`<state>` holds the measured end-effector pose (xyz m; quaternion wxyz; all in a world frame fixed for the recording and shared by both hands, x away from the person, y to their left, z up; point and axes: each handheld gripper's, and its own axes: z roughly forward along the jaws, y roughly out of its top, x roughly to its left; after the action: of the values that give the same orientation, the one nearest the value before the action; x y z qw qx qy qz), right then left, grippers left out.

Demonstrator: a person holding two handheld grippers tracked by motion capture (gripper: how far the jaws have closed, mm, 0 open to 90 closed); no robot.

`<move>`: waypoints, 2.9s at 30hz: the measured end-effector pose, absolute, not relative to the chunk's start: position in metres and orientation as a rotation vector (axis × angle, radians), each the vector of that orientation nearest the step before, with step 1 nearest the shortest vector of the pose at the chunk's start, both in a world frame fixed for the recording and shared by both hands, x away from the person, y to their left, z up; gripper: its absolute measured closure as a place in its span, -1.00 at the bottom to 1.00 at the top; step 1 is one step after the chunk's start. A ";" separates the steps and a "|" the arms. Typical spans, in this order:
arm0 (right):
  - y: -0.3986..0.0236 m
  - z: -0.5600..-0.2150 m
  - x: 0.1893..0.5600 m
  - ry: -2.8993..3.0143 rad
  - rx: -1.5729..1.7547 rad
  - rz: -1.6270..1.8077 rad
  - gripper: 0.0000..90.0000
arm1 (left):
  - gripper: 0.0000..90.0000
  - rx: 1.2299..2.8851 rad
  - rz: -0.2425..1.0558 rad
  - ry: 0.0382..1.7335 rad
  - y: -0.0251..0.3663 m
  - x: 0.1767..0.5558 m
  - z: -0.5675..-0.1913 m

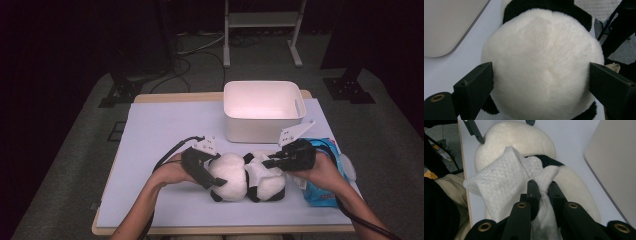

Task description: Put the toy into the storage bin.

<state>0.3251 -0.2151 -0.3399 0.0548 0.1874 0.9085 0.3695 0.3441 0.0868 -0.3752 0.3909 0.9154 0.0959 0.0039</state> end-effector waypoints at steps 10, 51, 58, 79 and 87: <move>-0.225 -0.339 0.312 2.749 0.573 1.140 0.81 | -0.82 2.333 0.003 0.219 0.087 0.343 -0.377; -0.199 -0.340 0.337 2.795 0.536 1.105 0.81 | -0.78 2.304 -0.042 0.196 0.091 0.339 -0.372; -0.199 -0.341 0.323 2.804 0.495 1.122 0.81 | -0.81 2.302 -0.047 0.203 0.085 0.338 -0.371; -0.163 -0.333 0.328 2.819 0.409 1.058 0.81 | -0.71 2.344 0.017 0.161 0.083 0.325 -0.378; -0.179 -0.329 0.332 2.783 0.460 1.060 0.81 | -0.71 2.347 0.024 0.151 0.083 0.325 -0.377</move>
<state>0.3320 -0.1793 -0.3286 0.0640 0.1523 0.9216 0.3512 0.3248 0.0831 -0.3774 0.3847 0.9211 0.0593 0.0095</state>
